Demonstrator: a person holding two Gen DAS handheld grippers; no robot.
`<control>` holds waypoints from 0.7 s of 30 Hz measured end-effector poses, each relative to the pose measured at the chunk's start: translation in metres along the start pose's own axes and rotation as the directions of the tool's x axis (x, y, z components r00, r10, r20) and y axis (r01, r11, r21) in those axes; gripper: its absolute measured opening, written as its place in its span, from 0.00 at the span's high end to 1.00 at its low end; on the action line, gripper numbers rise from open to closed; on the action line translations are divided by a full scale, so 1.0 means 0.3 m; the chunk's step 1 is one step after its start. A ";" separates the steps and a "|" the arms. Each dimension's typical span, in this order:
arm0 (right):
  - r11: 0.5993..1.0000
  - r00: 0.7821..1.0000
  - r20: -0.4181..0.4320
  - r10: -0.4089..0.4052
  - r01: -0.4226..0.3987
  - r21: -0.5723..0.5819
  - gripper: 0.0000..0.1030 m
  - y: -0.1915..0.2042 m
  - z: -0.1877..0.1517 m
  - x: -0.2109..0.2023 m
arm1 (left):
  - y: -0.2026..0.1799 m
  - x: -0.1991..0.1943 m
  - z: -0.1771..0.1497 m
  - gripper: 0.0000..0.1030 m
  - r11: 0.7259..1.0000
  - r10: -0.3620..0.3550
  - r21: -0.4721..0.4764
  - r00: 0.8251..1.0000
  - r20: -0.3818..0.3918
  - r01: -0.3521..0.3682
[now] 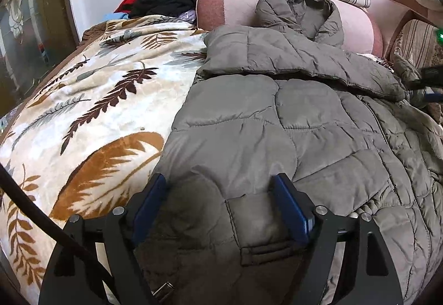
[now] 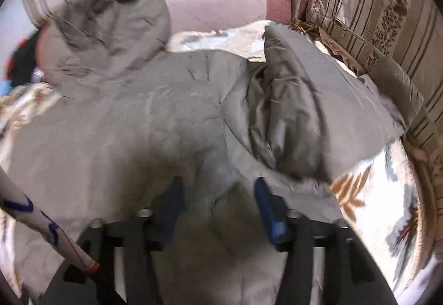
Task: Fold large clothes
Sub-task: 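Grasp the other sleeve cuff with the right tool and lift it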
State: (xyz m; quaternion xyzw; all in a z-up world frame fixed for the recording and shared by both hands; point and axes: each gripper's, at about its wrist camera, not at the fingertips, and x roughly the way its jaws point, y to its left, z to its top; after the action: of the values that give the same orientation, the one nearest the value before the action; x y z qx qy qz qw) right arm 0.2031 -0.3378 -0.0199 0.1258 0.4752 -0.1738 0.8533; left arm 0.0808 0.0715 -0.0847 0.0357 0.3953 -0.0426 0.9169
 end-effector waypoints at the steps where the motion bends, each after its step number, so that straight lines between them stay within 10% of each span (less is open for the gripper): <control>1: 1.000 1.000 0.014 0.003 -0.003 -0.004 0.35 -0.025 -0.013 -0.027 | 0.000 -0.004 -0.003 0.23 1.000 0.001 0.000 1.000 0.004 -0.001; 12: 0.935 0.941 0.082 -0.329 0.312 0.169 0.30 -0.727 -0.027 -0.101 | -0.060 -0.167 0.002 0.23 1.000 -0.008 -0.001 1.000 -0.030 0.008; 21: 0.908 0.945 0.025 -0.326 0.306 0.287 0.30 -1.013 0.171 0.098 | -0.209 -0.222 0.008 0.23 0.999 0.008 0.050 0.996 -0.094 -0.004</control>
State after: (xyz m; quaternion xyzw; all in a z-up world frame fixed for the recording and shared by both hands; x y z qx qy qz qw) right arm 0.1303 -0.6385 -0.0335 0.1600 0.4291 -0.3792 0.8041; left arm 0.0303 0.0123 -0.0365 0.0619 0.4366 -0.0480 0.8962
